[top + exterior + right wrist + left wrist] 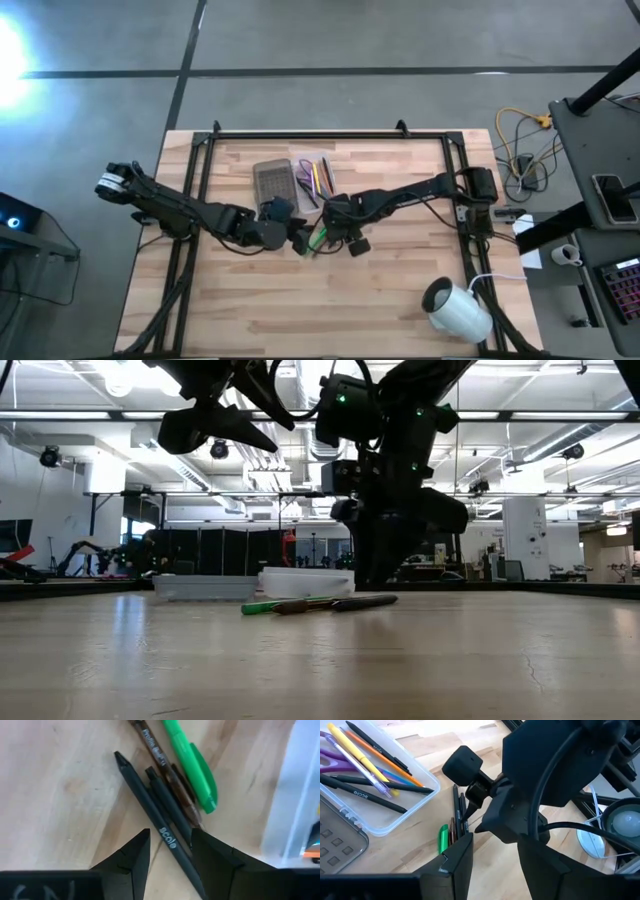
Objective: Pick & place school supplies into a supply box
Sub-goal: Put the black pen into the supply box
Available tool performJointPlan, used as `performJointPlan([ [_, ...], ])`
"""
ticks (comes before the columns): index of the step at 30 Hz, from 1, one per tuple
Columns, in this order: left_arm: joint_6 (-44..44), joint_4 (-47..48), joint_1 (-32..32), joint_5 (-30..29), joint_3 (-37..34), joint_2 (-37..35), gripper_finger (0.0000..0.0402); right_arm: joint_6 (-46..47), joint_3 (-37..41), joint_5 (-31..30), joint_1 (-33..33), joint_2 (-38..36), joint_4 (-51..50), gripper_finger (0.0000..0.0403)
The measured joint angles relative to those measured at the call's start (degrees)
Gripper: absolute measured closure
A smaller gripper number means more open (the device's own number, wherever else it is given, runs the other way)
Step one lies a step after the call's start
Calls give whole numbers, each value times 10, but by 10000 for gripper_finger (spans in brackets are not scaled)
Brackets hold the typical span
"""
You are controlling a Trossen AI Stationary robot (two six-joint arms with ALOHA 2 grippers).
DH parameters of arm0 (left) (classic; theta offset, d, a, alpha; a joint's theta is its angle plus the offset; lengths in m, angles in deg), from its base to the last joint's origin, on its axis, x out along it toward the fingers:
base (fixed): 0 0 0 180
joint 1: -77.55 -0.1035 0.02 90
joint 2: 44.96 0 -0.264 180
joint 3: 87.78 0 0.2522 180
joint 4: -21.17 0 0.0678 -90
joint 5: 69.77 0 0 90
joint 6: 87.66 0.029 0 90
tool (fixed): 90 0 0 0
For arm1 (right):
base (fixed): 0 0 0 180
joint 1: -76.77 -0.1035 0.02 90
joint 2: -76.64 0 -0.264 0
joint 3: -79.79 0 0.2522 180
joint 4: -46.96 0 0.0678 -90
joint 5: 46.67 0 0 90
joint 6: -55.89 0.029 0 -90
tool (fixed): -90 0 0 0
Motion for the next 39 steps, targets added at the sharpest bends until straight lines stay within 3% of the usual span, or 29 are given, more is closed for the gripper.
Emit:
performJointPlan([
  [34, 0, 0, 0, 0, 0, 1, 263, 76, 72, -2, 6, -3, 54, 280],
  [39, 0, 0, 0, 0, 0, 1, 263, 103, 76, -3, 5, -3, 49, 303],
])
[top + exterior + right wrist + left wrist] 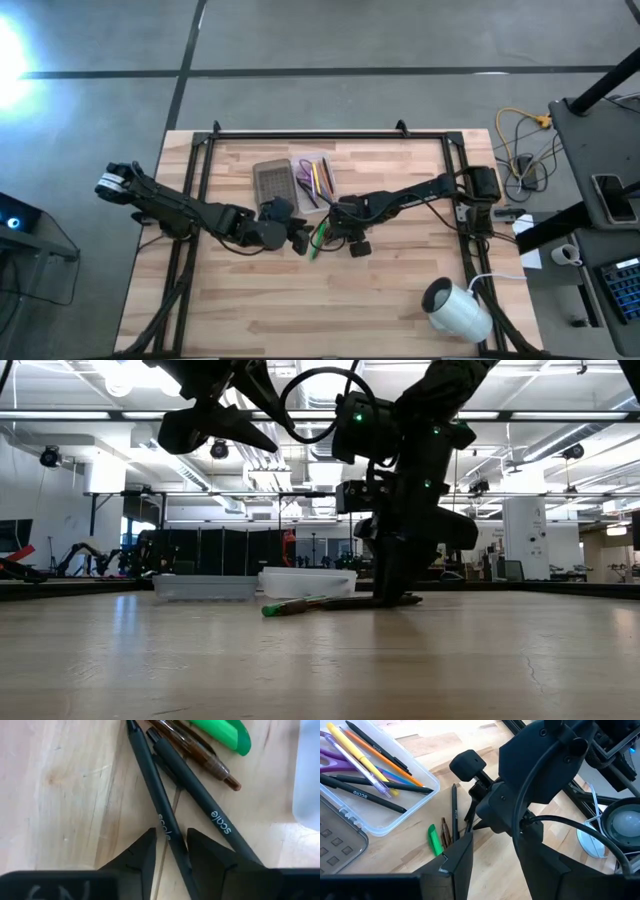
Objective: Pick & place school supplies into a supply box
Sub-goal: Put the black pen into the supply box
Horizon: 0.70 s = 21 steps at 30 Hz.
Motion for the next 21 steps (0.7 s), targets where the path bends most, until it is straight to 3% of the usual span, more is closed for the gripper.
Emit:
performJointPlan([
  [7, 0, 0, 0, 0, 0, 0, 263, -19, 0, -3, -10, 0, -16, 379],
  [12, 0, 0, 0, 0, 0, 0, 263, 11, 1, 38, -19, -8, -76, 383],
  [17, 0, 0, 0, 0, 0, 0, 263, 126, 13, 131, -19, -48, -101, 385],
  [21, 0, 0, 1, -10, 0, 0, 263, 298, 38, 117, 1, -116, -9, 386],
])
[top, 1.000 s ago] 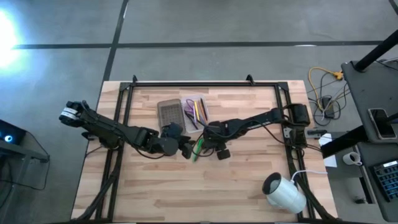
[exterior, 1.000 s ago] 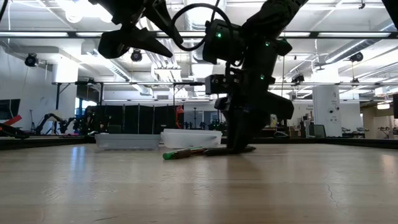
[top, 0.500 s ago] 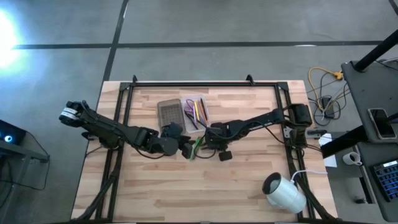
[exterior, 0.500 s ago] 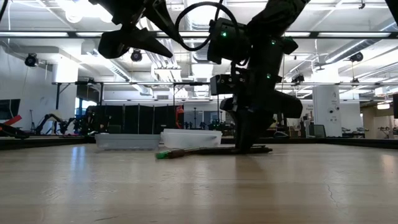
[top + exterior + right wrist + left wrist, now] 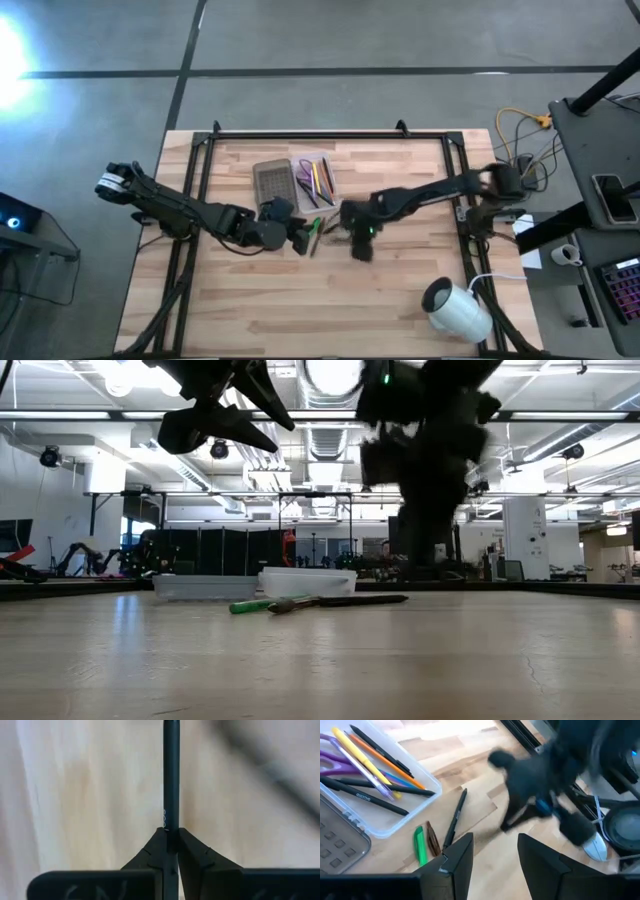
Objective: Pick & place school supplies into a supply box
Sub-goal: Put the black pen into the supply box
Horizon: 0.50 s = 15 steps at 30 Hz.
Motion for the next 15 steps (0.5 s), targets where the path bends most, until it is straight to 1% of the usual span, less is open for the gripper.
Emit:
performJointPlan([
  [5, 0, 2, 10, -15, 0, 0, 263, 228, 62, -59, 53, -62, 161, 380],
  [8, 4, 4, 20, -17, 0, 0, 263, 331, 91, -77, 93, -84, 259, 377],
  [9, 8, 4, 23, -18, 0, 0, 263, 356, 99, -76, 109, -82, 282, 377],
  [12, 12, 4, 33, -18, 0, 0, 263, 403, 105, -46, 149, -59, 332, 376],
  [15, 13, 4, 40, -18, 0, 0, 263, 427, 83, -26, 171, -28, 354, 375],
])
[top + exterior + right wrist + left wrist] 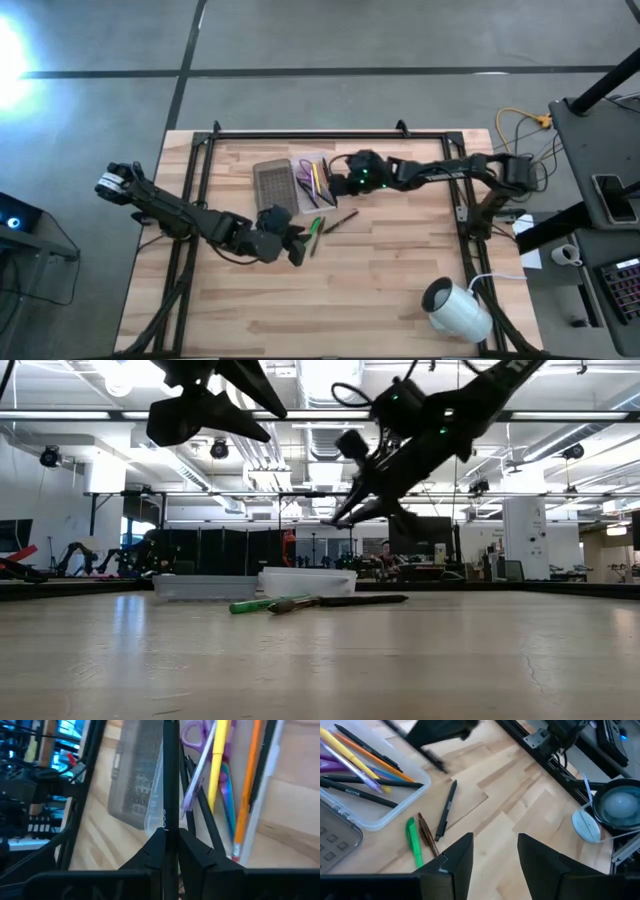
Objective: Pick & place school supplies into a supply box
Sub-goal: Put the black pen into the supply box, then put the green pen into the supply box
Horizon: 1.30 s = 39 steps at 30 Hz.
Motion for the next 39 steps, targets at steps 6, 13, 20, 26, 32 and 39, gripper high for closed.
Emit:
performJointPlan([
  [6, 0, 0, 8, 0, 0, 0, 263, -1, -84, 15, 13, 78, -21, 374],
  [13, -14, 20, 20, -1, 0, 0, 263, -57, -161, -17, 16, 113, -96, 337],
  [20, -28, 26, 22, -2, 0, 0, 263, -128, -180, -19, 13, 109, -151, 254],
  [26, -66, 26, 20, -2, 0, 3, 263, -211, -172, -21, 0, 90, -229, 207],
  [32, -66, 26, 10, -1, 0, 3, 263, -281, -155, -68, -39, 49, -293, 196],
  [39, -63, 28, -19, 14, 0, 3, 263, -373, -106, -98, -98, -33, -294, 195],
])
